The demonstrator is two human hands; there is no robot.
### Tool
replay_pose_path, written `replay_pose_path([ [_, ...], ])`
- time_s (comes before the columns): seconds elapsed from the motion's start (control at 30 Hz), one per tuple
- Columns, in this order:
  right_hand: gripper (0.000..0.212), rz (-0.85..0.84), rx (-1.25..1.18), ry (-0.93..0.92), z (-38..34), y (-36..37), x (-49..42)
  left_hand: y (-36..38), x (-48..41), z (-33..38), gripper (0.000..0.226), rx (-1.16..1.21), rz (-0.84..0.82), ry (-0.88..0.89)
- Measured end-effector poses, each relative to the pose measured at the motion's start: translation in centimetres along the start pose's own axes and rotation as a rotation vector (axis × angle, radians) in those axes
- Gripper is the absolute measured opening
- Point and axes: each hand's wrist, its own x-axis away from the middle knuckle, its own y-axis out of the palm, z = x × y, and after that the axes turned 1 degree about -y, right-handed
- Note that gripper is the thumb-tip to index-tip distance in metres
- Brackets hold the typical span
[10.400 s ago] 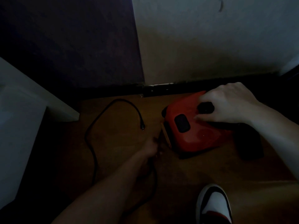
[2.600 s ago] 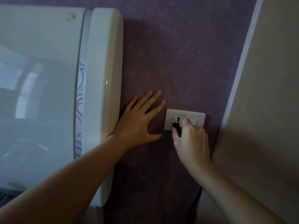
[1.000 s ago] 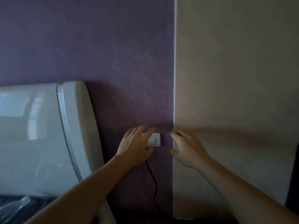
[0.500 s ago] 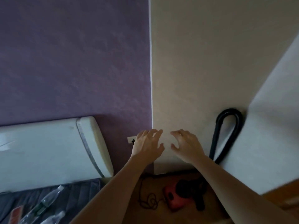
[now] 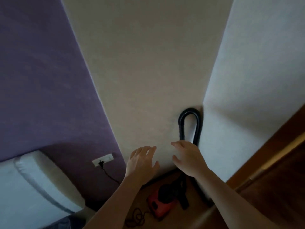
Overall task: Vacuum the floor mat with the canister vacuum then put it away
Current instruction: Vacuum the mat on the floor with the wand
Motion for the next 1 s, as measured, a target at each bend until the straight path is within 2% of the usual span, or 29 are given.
replay_pose_path([
  [0.2, 0.050, -0.012, -0.019, 0.086, 9.2, -0.1, -3.1, 3.6, -10.2, 3.0, 0.059, -0.035, -0.122, 0.085],
  [0.4, 0.050, -0.086, -0.096, 0.121, 16.9, 3.1, -8.1, 9.3, -19.4, 5.7, 0.066, 0.030, -0.263, -0.035],
  [0.6, 0.058, -0.172, -0.149, 0.119, 21.4, 9.0, -13.8, 15.0, -24.7, 5.0, 0.078, -0.013, -0.257, -0.049],
  [0.73, 0.064, -0.133, -0.164, 0.166, 23.2, 13.1, -16.4, 18.1, -26.5, 4.2, 0.088, 0.046, -0.202, -0.069],
  [1.0, 0.038, -0.011, -0.291, 0.331, 23.3, 17.9, -19.6, 20.1, -27.0, 3.7, 0.087, 0.172, -0.164, 0.038],
])
